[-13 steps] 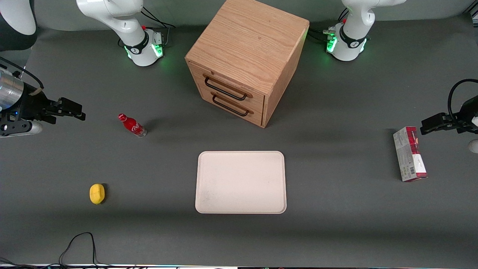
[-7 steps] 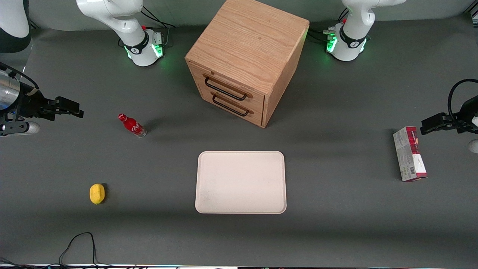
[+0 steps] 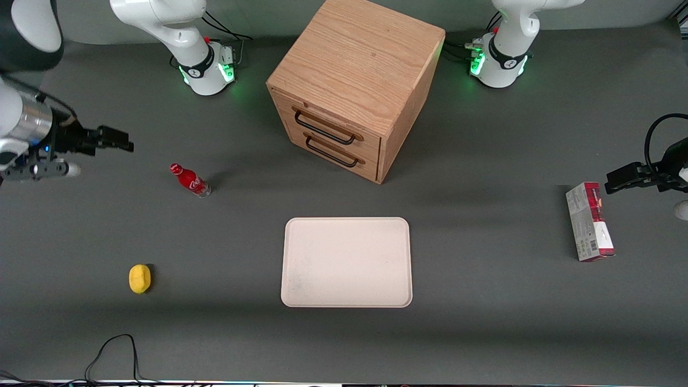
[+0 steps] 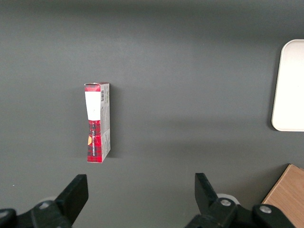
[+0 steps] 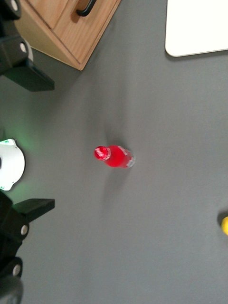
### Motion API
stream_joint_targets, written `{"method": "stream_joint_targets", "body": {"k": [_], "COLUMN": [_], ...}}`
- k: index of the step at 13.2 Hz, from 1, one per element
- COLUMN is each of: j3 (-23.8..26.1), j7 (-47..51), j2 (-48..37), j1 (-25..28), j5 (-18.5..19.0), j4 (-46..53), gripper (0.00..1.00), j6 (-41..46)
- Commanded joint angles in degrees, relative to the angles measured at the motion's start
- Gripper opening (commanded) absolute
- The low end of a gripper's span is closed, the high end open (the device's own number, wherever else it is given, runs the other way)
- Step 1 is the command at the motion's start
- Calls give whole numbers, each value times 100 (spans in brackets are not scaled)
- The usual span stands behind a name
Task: Place coke bottle on tray
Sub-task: 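Move the open right gripper down over the red Coca-Cola bottle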
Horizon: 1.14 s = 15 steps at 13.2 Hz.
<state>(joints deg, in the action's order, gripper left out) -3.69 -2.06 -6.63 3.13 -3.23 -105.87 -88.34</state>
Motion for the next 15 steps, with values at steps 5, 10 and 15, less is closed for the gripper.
{"method": "stream_joint_targets", "body": {"k": [5,10,15], "j3": [106,114,264], "j7": [75,92,277], "j2": [-1122,-526,284], "j1": [47,73,100], "j5": [402,367,358], "j4": [-1436,-2262,-2289], "gripper": [100,100,100], "j6": [-762,-2317,-3145]}}
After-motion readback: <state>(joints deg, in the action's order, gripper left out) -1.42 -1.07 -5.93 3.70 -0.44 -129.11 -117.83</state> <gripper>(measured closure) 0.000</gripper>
